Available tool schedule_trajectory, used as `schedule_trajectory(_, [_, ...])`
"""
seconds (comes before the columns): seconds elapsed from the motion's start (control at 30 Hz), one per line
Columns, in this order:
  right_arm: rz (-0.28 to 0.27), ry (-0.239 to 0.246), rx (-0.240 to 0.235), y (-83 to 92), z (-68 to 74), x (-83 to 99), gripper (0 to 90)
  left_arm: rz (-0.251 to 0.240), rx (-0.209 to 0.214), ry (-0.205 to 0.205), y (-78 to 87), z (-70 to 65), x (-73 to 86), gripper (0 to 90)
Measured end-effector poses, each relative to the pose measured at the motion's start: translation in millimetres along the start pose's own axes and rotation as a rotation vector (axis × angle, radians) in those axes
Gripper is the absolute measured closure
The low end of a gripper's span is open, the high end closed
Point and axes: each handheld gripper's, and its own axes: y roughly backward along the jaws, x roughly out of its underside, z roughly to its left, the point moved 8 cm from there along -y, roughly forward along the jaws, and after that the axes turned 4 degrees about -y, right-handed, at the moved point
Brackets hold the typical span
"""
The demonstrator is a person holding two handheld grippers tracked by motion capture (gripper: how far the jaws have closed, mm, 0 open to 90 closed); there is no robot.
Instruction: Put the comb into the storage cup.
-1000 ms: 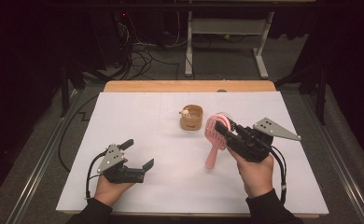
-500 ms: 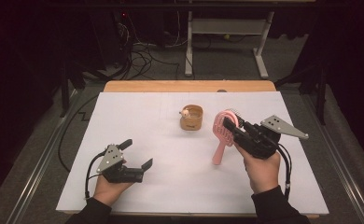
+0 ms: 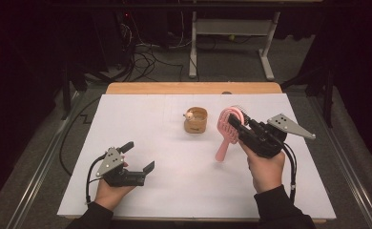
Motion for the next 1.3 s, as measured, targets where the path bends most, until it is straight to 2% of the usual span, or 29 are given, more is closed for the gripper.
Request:
schedule_trajectory(0.57, [-0.011, 0.026, 0.015, -25.3, -0.3, -13.1, 66.7, 0.001, -0.001, -0.009, 0.3, 0.6, 0.2, 0.0])
schedule_trajectory(0.73, [-0.019, 0.031, 0.034, -34.1, -1.6, -18.8, 66.7, -0.004, -0.003, -0.003, 0.6, 1.4, -0.5, 0.0])
schedule_trajectory(0.97, [-0.026, 0.036, 0.038, -45.0, -1.1, -28.4, 66.7, 0.006, -0.003, -0.025, 0.0, 0.1, 0.2, 0.0])
schedule_trajectory(1.3, [-0.053, 0.04, 0.047, -56.0, -3.5, -39.4, 66.7, 0.005, 0.0, -0.029, -0.5, -0.7, 0.4, 0.0])
